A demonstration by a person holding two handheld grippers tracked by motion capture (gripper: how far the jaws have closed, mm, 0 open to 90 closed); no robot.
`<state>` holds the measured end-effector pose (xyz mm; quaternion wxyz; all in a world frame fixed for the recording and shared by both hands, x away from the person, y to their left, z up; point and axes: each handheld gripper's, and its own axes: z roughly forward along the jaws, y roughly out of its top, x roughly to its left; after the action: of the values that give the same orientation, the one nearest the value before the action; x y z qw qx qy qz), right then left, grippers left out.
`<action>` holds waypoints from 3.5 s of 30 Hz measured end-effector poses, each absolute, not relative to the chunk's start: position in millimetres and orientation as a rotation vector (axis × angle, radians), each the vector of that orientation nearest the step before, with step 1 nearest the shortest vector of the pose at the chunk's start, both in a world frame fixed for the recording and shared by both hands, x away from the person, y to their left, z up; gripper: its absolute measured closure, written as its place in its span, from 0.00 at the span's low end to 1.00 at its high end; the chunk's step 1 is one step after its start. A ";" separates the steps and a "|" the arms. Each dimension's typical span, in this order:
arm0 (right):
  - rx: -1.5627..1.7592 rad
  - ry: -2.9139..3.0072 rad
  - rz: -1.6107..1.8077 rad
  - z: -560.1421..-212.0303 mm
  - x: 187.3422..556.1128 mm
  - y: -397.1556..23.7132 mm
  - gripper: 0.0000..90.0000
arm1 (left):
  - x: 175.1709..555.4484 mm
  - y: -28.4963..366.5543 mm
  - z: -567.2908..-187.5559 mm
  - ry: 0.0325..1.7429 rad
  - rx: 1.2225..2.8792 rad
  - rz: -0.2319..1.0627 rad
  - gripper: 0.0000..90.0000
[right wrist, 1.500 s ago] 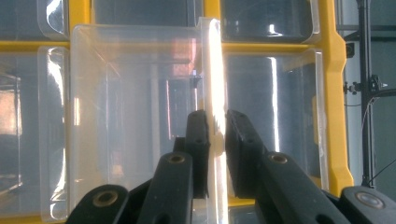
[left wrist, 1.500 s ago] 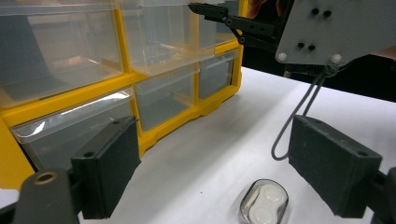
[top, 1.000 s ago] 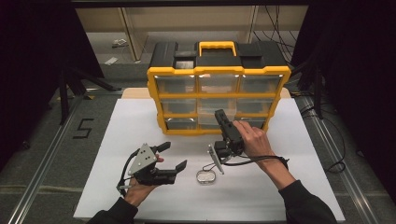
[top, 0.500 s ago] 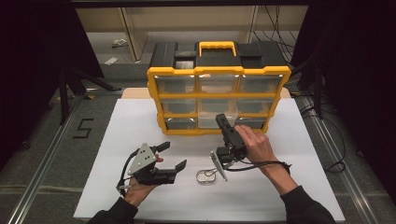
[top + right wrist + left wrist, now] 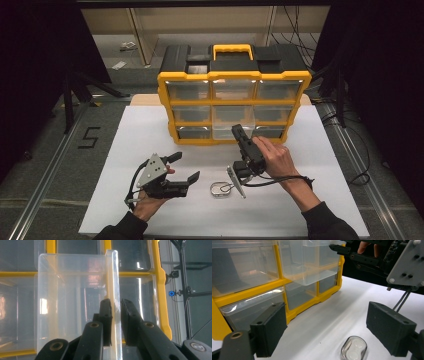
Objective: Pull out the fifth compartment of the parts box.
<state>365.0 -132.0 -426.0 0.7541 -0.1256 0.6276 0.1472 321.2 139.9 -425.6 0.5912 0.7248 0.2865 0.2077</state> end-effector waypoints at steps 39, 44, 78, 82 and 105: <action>-0.162 1.534 0.590 -408.3 328.0 -133.0 0.48 | 320.4 141.1 -424.7 0.668 1.680 0.487 0.18; -0.079 1.605 0.707 -399.5 320.8 -137.1 0.44 | 320.1 141.4 -424.7 0.667 1.680 0.490 0.18; 0.190 1.932 1.132 -387.4 313.6 -149.9 0.31 | 319.1 140.2 -424.0 0.662 1.677 0.485 0.18; 0.206 1.981 1.162 -390.1 314.8 -149.7 0.31 | 318.7 140.3 -423.5 0.656 1.674 0.487 0.18; 0.395 2.151 1.323 -391.2 330.1 -160.9 0.30 | 318.3 140.2 -423.4 0.650 1.676 0.491 0.18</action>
<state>330.1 -160.9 -391.2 0.2885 0.1481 0.8058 0.4955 318.3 140.2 -423.4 0.5963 0.7220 0.2801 0.2116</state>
